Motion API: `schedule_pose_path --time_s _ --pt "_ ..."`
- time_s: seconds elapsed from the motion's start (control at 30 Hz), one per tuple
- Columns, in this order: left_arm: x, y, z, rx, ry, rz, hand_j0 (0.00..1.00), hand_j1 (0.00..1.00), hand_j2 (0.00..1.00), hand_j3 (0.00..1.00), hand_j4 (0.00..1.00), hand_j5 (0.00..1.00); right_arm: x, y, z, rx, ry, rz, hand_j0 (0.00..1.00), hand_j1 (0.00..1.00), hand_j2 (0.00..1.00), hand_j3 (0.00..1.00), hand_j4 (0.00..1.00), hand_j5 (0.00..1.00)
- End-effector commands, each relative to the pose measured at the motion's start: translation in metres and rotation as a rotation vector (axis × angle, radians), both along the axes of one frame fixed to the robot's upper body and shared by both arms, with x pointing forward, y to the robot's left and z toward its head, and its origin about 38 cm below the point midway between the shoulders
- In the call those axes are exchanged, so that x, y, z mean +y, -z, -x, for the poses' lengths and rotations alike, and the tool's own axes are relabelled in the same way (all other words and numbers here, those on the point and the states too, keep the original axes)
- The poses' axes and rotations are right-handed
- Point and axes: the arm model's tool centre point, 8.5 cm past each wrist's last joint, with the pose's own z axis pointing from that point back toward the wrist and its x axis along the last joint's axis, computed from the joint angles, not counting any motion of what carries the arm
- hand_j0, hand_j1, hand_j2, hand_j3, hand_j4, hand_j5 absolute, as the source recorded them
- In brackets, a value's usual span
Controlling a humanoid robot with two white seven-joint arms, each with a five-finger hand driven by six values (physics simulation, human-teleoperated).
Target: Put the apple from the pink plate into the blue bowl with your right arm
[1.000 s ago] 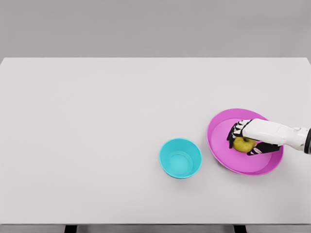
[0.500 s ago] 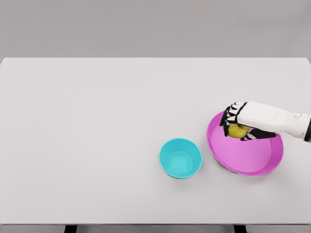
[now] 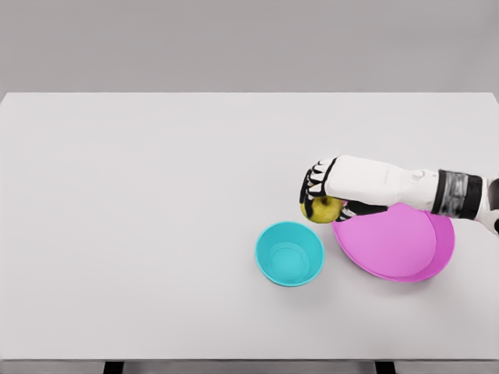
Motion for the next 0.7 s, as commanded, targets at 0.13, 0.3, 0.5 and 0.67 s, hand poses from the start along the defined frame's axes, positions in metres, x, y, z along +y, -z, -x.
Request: schedule_pose_path --time_s 0.13,0.3,0.5,0.67 --pt "0.0 0.0 0.0 0.0 0.0 0.0 1.0 1.0 1.0 1.0 1.0 1.0 0.022 0.012 0.008 0.036 -0.055 -0.021 0.41 0.41 0.41 0.41 0.41 0.41" --pt "0.0 0.0 0.0 0.001 0.0 0.0 1.0 1.0 1.0 1.0 1.0 1.0 0.029 0.018 0.012 0.054 -0.076 -0.019 0.41 0.41 0.41 0.41 0.41 0.41" --pt "0.0 0.0 0.0 0.0 0.0 0.0 1.0 1.0 1.0 1.0 1.0 1.0 0.034 0.026 0.015 0.077 -0.095 -0.008 0.43 0.43 0.43 0.43 0.43 0.43" --pt "0.0 0.0 0.0 0.0 0.0 0.0 1.0 1.0 1.0 1.0 1.0 1.0 0.032 0.023 0.014 0.066 -0.091 -0.008 0.56 0.56 0.56 0.56 0.56 0.56"
